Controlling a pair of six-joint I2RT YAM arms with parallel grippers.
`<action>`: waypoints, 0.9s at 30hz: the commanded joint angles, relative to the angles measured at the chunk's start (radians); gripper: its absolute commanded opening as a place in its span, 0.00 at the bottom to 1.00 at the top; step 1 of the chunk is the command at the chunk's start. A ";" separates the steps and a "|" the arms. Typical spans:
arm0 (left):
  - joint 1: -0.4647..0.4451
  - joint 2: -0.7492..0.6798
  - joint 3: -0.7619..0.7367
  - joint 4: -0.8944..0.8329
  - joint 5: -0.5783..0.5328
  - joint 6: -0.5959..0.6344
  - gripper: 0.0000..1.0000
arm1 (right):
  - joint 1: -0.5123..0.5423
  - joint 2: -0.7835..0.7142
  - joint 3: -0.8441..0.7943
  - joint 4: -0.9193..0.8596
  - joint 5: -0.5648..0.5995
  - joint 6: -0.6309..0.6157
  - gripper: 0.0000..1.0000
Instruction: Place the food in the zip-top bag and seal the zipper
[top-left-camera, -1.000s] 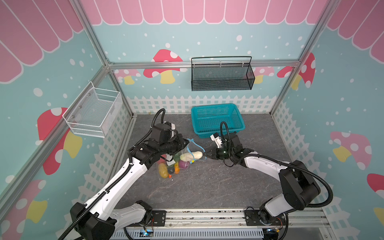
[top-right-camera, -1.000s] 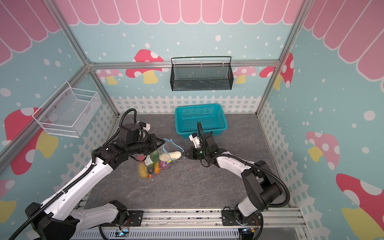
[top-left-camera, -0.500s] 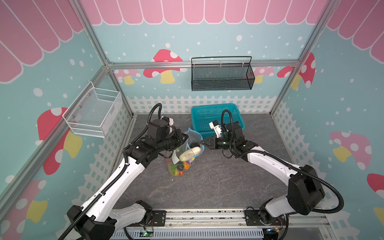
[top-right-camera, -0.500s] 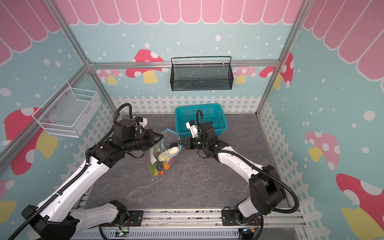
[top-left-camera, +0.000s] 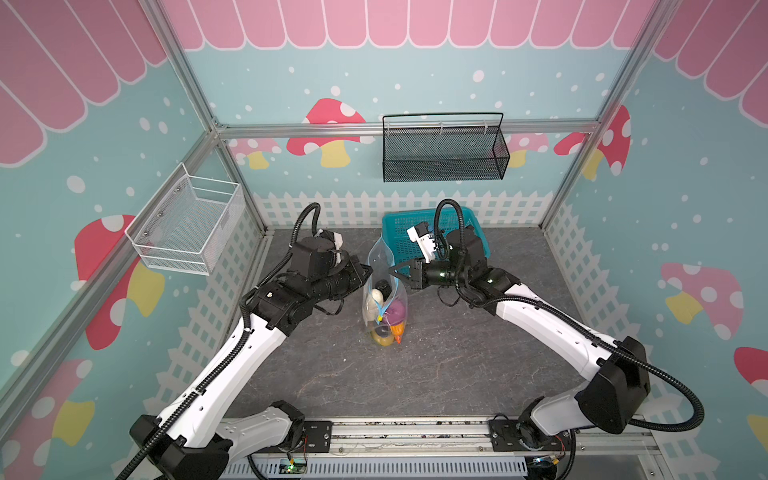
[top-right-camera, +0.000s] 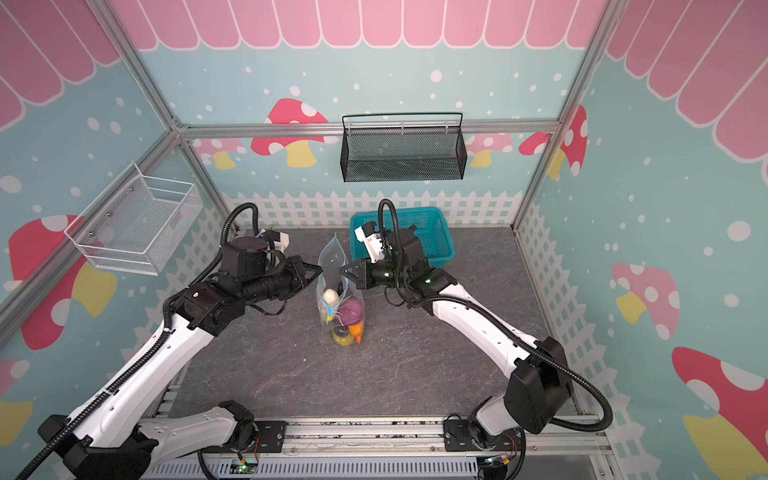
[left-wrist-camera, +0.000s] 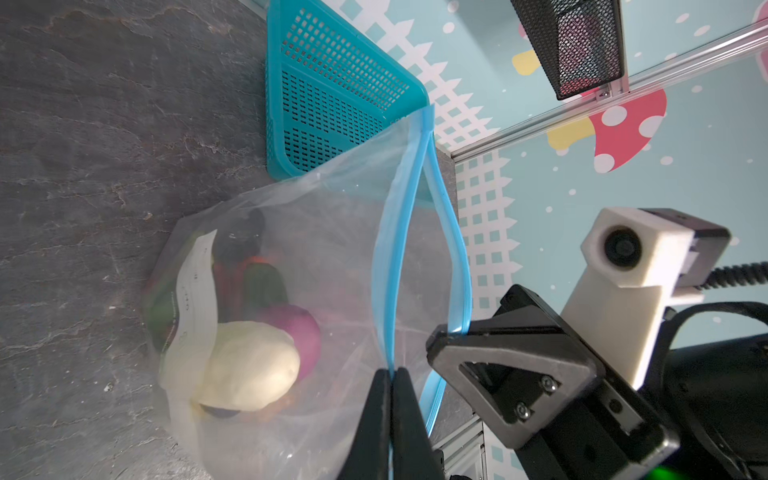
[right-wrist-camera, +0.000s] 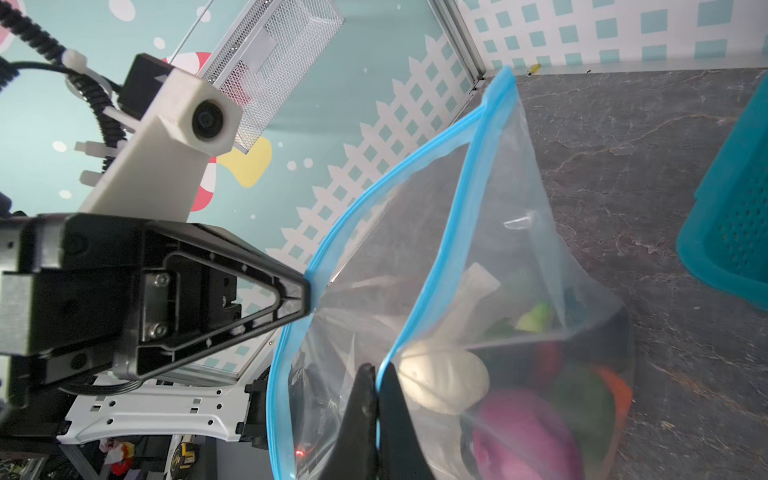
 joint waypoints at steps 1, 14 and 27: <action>-0.026 0.026 0.040 0.001 -0.004 0.020 0.00 | 0.017 -0.032 0.036 -0.004 0.012 -0.021 0.00; -0.068 0.097 0.064 0.023 0.060 0.168 0.38 | 0.022 -0.041 -0.020 0.073 0.068 0.020 0.00; -0.192 -0.008 -0.006 -0.145 -0.204 0.326 0.64 | 0.018 -0.056 -0.050 0.128 0.099 0.068 0.00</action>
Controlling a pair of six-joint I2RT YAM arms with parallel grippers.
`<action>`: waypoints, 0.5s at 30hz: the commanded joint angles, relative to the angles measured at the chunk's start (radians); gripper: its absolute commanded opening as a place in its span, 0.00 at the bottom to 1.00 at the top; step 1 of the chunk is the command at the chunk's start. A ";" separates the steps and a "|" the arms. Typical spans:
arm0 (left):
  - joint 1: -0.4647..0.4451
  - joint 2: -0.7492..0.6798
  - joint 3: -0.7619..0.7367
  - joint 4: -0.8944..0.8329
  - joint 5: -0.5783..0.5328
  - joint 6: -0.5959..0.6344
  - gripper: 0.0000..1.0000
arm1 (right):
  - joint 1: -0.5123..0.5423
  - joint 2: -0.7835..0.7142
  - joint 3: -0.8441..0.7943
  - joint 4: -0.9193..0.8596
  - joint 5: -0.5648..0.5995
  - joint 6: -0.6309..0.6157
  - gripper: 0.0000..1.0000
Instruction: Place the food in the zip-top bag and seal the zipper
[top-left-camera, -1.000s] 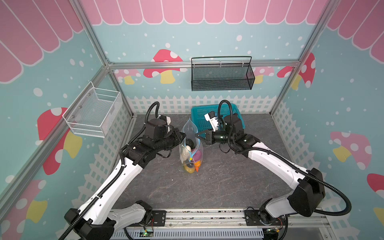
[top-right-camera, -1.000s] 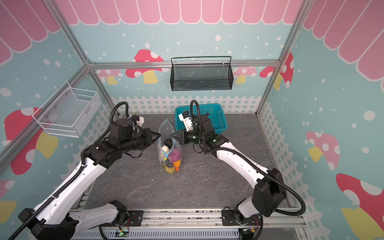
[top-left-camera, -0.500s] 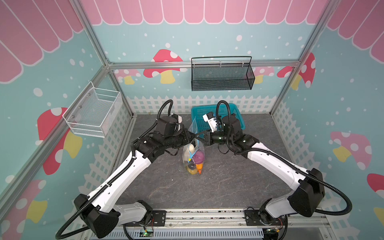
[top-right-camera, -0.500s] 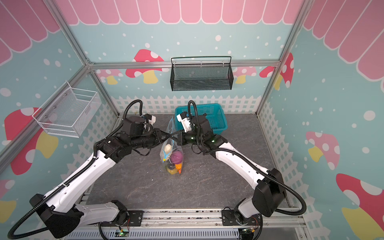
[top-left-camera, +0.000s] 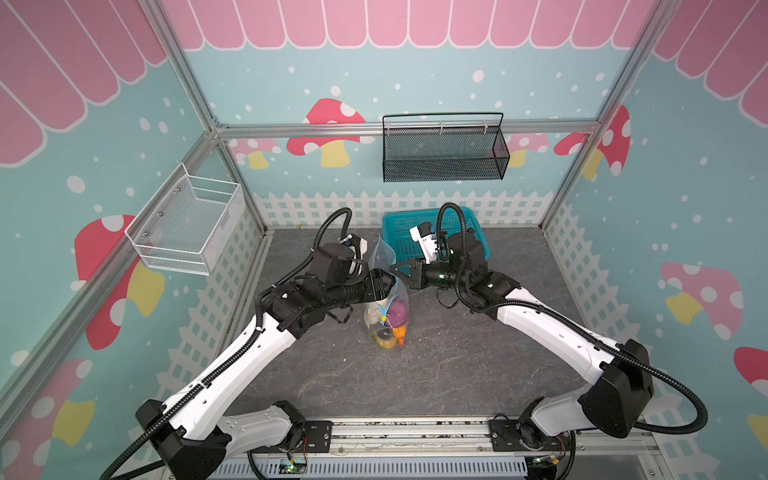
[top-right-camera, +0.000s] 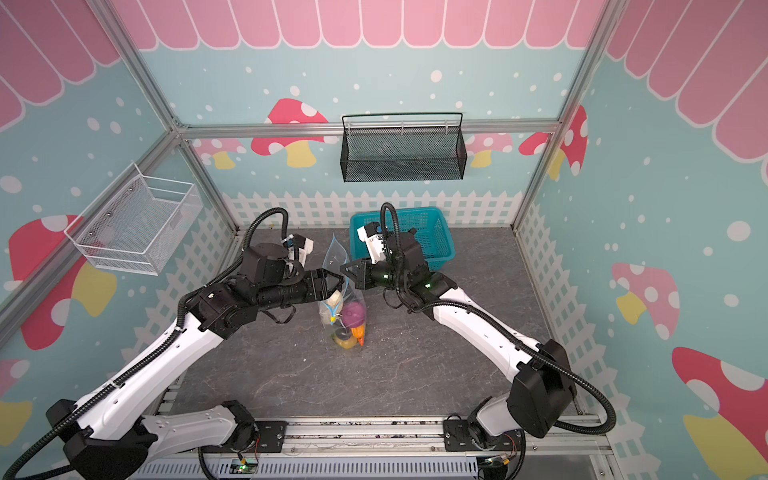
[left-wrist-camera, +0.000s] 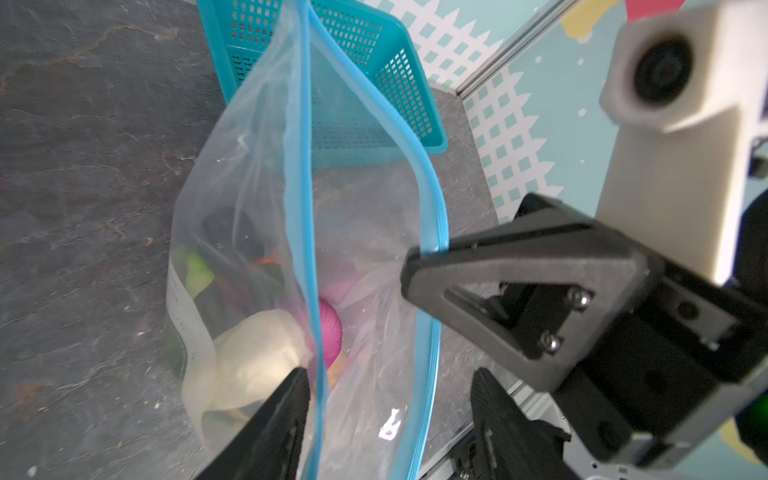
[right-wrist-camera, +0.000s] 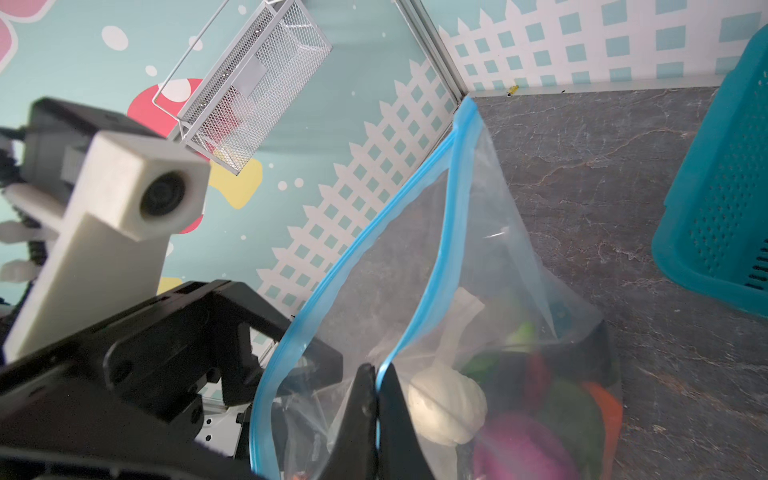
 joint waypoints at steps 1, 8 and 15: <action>-0.050 -0.031 -0.016 -0.095 -0.128 0.072 0.64 | 0.003 -0.033 -0.011 0.067 0.016 0.018 0.00; -0.113 -0.047 -0.006 -0.189 -0.273 0.086 0.71 | 0.003 -0.033 -0.028 0.087 0.010 0.035 0.00; -0.117 -0.106 0.006 -0.206 -0.293 0.064 0.80 | 0.002 -0.048 -0.040 0.087 0.039 0.036 0.00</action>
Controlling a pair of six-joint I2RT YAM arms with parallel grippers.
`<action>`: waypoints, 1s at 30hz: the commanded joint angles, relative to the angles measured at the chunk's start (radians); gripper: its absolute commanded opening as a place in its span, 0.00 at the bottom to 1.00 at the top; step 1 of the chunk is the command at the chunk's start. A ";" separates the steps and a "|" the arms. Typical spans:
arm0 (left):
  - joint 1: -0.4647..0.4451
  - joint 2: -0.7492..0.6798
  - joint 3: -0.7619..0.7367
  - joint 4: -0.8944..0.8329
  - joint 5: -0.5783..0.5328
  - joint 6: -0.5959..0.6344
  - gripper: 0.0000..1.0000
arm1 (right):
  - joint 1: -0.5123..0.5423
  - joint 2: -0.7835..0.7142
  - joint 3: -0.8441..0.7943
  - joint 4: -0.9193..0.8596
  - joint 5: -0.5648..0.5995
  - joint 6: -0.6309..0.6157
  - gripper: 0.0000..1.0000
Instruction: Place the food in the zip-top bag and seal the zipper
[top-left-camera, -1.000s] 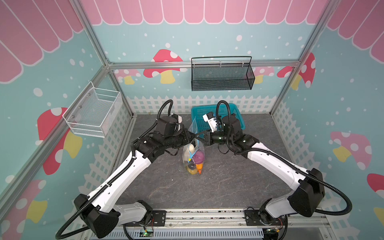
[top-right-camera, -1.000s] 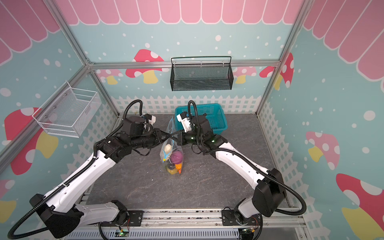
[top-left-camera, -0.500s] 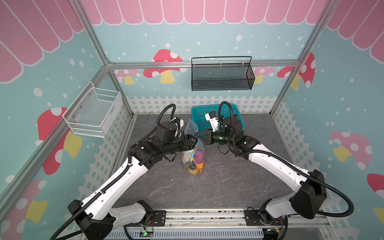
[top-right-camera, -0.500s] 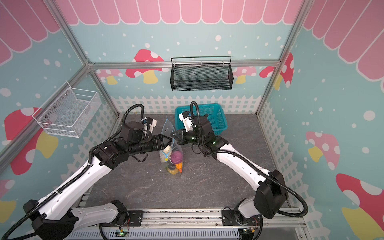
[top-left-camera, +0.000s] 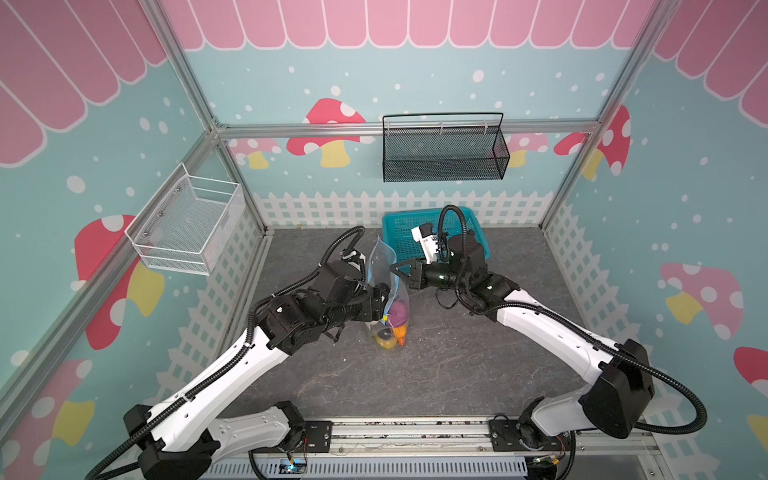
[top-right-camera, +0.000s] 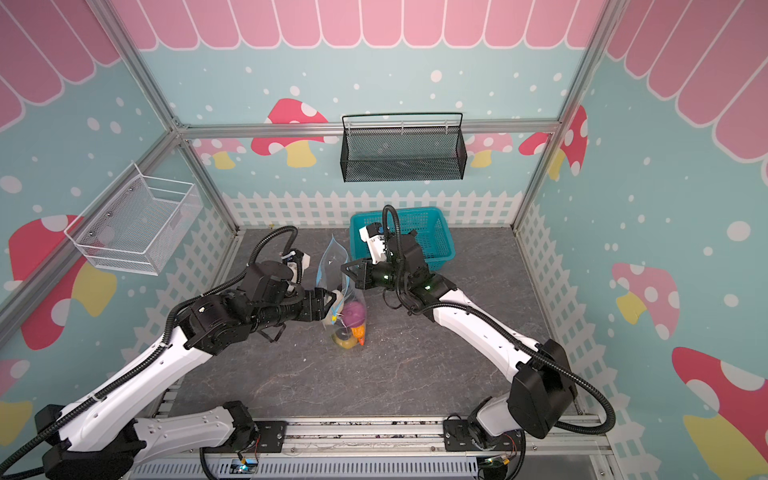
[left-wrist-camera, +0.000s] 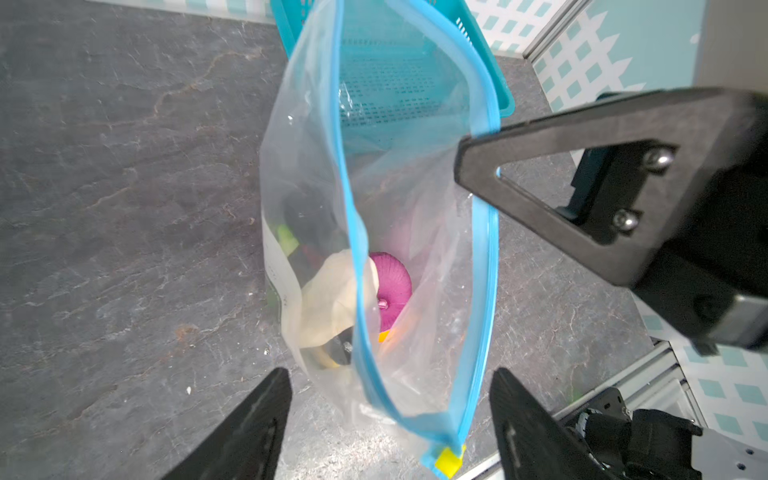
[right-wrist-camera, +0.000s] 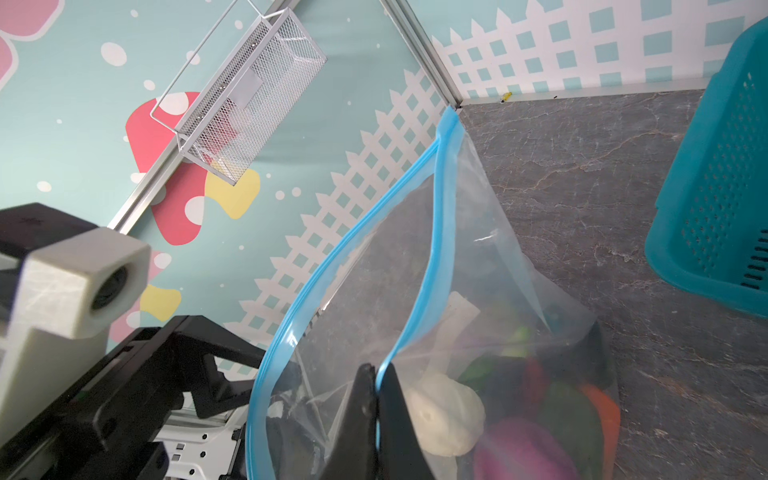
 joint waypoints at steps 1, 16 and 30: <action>-0.011 -0.033 0.006 -0.040 -0.036 0.003 0.80 | 0.003 -0.043 -0.011 0.047 0.025 0.019 0.00; -0.215 0.039 0.026 -0.090 -0.243 -0.061 0.71 | 0.003 -0.079 -0.062 0.107 0.080 0.113 0.00; -0.230 0.194 0.156 -0.102 -0.287 -0.010 0.62 | 0.002 -0.079 -0.089 0.141 0.096 0.145 0.00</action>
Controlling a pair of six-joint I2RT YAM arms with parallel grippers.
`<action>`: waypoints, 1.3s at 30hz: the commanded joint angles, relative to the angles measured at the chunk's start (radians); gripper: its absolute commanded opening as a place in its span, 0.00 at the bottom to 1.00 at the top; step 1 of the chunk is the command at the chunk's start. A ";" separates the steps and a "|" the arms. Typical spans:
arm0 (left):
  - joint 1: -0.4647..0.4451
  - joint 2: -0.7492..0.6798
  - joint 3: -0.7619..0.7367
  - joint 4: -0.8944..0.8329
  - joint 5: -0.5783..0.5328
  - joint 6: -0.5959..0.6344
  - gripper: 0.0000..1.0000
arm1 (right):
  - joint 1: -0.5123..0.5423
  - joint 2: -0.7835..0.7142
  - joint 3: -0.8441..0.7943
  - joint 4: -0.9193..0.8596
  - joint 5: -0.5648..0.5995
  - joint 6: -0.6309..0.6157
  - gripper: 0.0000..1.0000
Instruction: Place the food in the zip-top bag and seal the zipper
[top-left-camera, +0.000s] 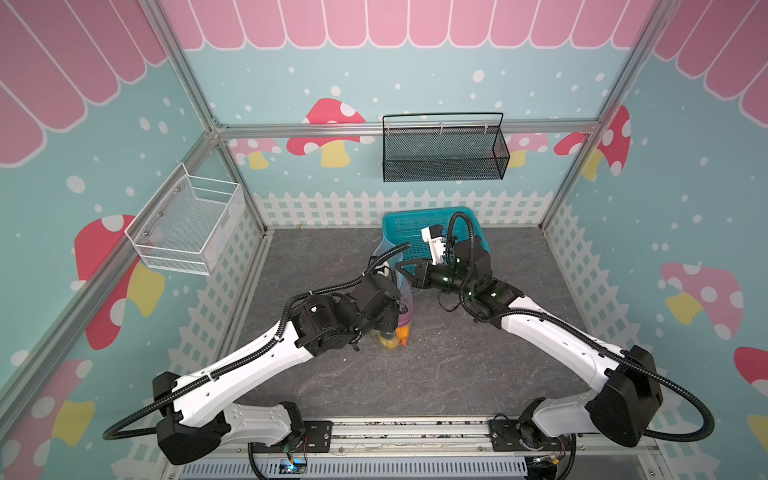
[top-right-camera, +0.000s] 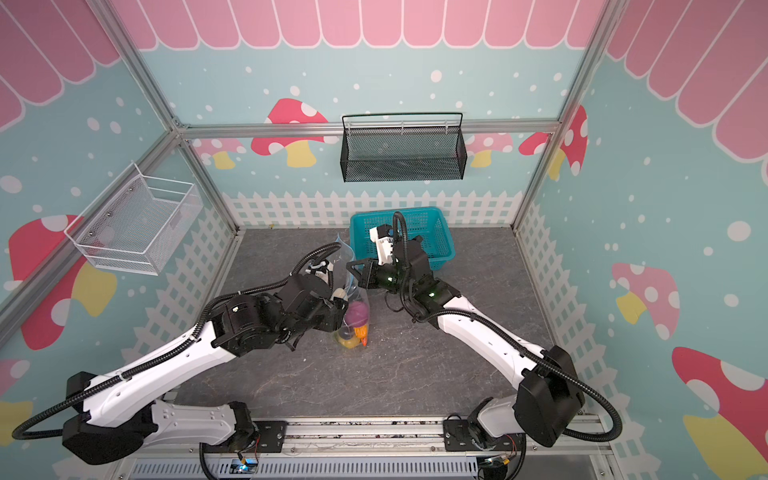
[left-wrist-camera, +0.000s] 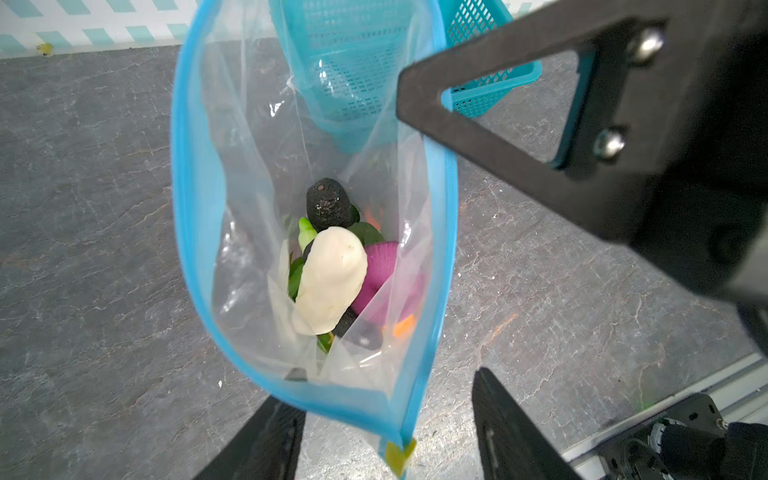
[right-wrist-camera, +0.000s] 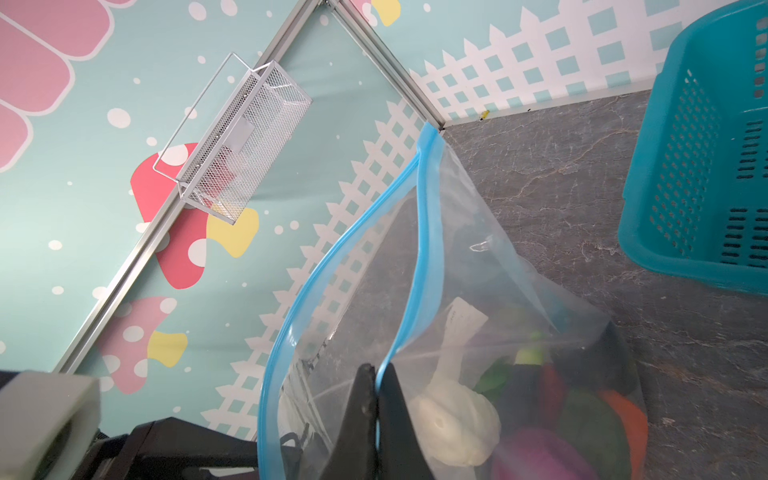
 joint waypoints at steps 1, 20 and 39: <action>-0.004 0.024 0.044 -0.020 -0.027 0.025 0.61 | 0.003 -0.032 -0.011 0.052 0.015 0.023 0.00; -0.042 0.107 0.038 -0.065 -0.133 0.099 0.69 | -0.006 -0.018 -0.004 0.071 0.030 0.029 0.00; -0.062 0.087 0.095 -0.131 -0.202 0.053 0.24 | -0.018 -0.024 -0.026 0.070 0.046 0.027 0.00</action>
